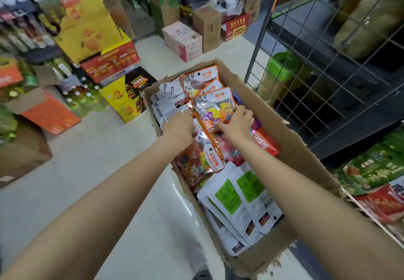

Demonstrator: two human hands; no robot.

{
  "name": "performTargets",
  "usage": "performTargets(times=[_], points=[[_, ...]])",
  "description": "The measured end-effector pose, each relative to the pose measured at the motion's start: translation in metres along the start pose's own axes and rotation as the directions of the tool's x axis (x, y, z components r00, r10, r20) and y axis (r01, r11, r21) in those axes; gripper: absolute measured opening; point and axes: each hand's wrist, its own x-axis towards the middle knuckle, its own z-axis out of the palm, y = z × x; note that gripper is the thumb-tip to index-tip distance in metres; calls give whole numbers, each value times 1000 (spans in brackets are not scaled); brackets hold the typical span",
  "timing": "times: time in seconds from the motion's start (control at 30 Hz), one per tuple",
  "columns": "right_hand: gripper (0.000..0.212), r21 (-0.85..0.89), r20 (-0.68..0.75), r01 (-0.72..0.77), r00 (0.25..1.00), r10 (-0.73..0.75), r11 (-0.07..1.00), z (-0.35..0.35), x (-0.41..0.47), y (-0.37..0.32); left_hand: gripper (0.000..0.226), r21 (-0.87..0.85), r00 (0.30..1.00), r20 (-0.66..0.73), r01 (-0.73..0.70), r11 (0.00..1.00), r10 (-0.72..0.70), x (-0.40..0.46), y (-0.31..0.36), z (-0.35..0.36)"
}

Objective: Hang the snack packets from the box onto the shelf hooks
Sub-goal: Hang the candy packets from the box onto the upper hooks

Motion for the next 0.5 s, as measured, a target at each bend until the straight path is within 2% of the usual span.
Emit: performTargets(times=[0.07, 0.13, 0.23, 0.33, 0.4, 0.5], points=[[72, 2, -49, -4, 999, 4, 1000, 2, -2, 0, 58, -3, 1000, -11, 4, 1000, -4, 0, 0, 2], [74, 21, -59, -51, 997, 52, 998, 0, -2, 2, 58, -79, 1000, 13, 8, 997, -7, 1, -1, 3], [58, 151, 3, -13, 1000, 13, 989, -8, -5, 5, 42, -156, 999, 26, 51, 987, -47, 2, -1, 6], [42, 134, -72, 69, 996, -60, 989, -23, -13, 7, 14, -66, 1000, 17, 24, 998, -23, -1, 2, 7], [34, 95, -111, 132, 986, -121, 987, -35, -18, 9, 15, 3, 1000, -14, -12, 1000, 12, -5, 6, 7], [31, 23, -88, 162, 983, -159, 987, -49, -27, 14, 16, 71, 998, -39, -44, 997, 47, -7, 9, 10]])
